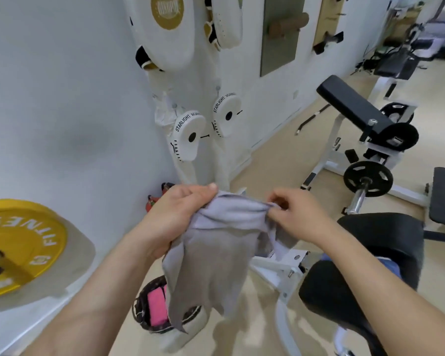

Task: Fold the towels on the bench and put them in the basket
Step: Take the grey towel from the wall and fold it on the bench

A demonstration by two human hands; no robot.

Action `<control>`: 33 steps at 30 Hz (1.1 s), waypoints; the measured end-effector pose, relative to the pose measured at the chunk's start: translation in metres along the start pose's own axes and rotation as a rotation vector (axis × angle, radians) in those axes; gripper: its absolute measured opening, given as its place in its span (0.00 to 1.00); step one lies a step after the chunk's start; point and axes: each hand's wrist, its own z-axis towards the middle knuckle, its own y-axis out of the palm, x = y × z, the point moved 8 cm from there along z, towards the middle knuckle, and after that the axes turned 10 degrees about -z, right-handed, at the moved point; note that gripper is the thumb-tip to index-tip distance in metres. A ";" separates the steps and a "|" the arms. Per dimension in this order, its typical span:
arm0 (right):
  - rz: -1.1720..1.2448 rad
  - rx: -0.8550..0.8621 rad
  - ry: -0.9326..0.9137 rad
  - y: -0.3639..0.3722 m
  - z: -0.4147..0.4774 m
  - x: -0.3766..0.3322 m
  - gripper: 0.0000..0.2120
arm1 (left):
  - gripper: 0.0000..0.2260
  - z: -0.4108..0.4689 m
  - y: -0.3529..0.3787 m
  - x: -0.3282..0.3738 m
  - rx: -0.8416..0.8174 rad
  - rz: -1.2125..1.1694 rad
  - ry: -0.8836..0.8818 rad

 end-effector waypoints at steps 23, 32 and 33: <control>0.799 -0.449 -0.339 -0.044 -0.277 0.042 0.16 | 0.10 -0.218 0.232 -0.100 0.217 0.228 -0.021; 0.937 -0.274 -0.132 -0.131 -0.350 0.145 0.15 | 0.16 -0.299 0.336 -0.136 0.354 -0.044 0.077; 0.842 -0.209 -0.126 -0.145 -0.350 0.164 0.15 | 0.15 -0.301 0.349 -0.121 0.350 -0.036 0.102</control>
